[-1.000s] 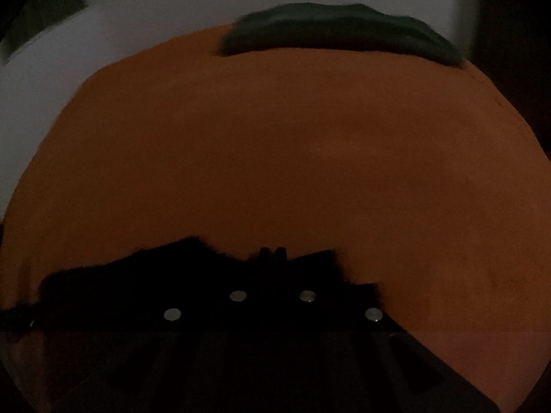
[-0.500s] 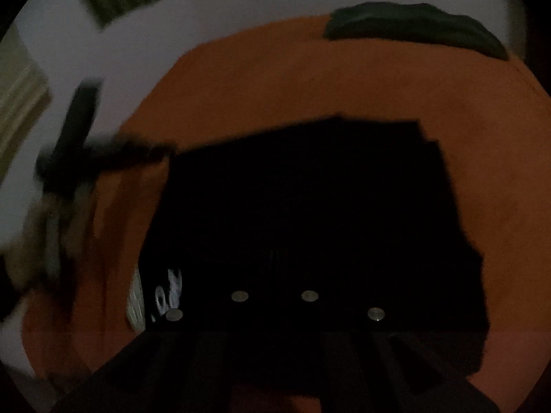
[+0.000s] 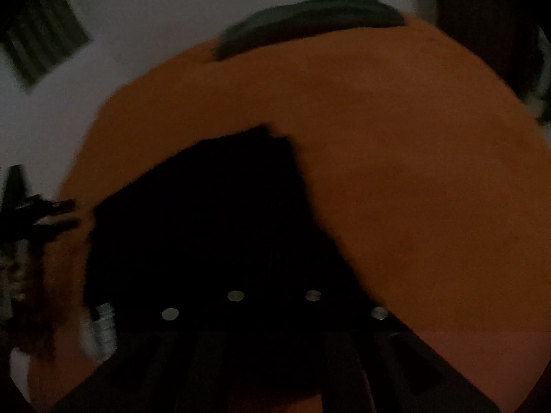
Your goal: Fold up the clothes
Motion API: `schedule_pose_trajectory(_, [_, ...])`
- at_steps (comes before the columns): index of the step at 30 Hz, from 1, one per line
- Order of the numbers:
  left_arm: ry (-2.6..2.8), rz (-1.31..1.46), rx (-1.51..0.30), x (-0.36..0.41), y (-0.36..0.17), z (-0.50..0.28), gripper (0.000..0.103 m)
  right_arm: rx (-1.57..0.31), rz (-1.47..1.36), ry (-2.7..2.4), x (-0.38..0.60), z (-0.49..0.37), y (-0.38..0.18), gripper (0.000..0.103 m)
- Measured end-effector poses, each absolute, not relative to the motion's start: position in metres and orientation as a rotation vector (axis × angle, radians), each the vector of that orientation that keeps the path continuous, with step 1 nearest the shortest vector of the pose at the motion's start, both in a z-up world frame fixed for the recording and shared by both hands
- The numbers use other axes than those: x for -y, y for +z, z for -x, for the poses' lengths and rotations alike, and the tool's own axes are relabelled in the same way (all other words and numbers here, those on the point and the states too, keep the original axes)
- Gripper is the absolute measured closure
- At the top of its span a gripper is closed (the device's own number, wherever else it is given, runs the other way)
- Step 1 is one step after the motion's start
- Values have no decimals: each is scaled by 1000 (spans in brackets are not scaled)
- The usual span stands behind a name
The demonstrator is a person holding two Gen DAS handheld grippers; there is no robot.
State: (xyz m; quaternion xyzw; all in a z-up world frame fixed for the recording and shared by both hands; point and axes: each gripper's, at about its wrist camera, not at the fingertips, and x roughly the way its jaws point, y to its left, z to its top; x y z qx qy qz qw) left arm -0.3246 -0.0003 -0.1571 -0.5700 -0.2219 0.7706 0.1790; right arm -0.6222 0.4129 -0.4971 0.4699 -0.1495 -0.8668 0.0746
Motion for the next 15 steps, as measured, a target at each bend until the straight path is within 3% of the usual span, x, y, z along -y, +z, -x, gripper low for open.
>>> schedule_pose_trajectory(8, [2014, 1747, 315, -63, -199, 270, 40, 367, -1503, -2345, -365, 601, -532, 95])
schedule_pose_trajectory(15, [2185, 1767, 338, -31, -195, 271, 40, 375, -1605, -2680, -469, 612, -531, 95])
